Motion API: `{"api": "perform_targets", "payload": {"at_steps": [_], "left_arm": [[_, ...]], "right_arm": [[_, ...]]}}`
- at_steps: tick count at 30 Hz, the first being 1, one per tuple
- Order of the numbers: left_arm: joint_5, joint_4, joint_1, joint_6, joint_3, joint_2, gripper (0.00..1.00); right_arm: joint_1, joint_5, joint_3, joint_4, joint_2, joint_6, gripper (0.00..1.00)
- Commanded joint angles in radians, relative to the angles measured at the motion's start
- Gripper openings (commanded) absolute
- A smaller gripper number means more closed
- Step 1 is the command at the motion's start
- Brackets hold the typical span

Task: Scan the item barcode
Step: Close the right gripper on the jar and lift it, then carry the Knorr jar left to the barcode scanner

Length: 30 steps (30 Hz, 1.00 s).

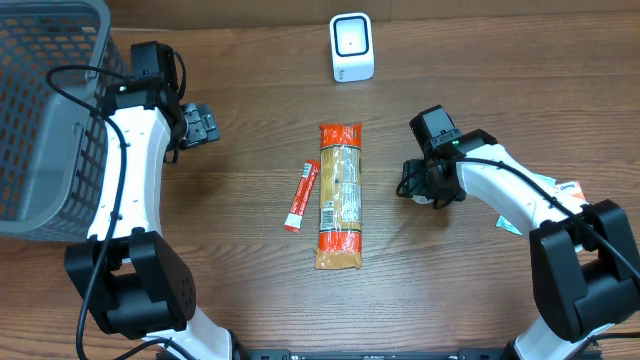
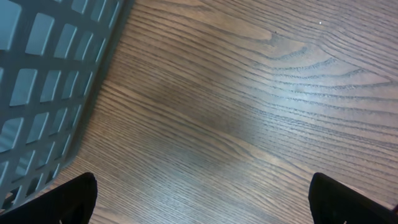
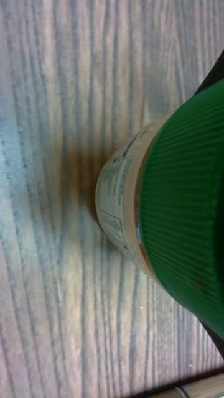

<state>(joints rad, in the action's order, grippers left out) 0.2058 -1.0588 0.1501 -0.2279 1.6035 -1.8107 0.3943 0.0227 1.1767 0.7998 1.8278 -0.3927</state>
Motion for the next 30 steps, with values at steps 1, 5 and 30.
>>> {"api": "perform_targets", "payload": {"at_steps": [1,5,30], "left_arm": [[-0.005,0.0,-0.006,0.011,0.018,0.008,1.0],[-0.005,0.0,-0.006,0.011,0.018,0.008,1.0],[-0.005,0.0,-0.006,0.011,0.018,0.008,1.0]], "right_arm": [[0.004,0.002,0.06,0.018,-0.02,-0.004,0.42],[0.004,0.001,0.078,0.035,-0.019,-0.004,0.37],[0.004,-0.138,0.659,0.283,-0.016,0.079,0.27]]}}
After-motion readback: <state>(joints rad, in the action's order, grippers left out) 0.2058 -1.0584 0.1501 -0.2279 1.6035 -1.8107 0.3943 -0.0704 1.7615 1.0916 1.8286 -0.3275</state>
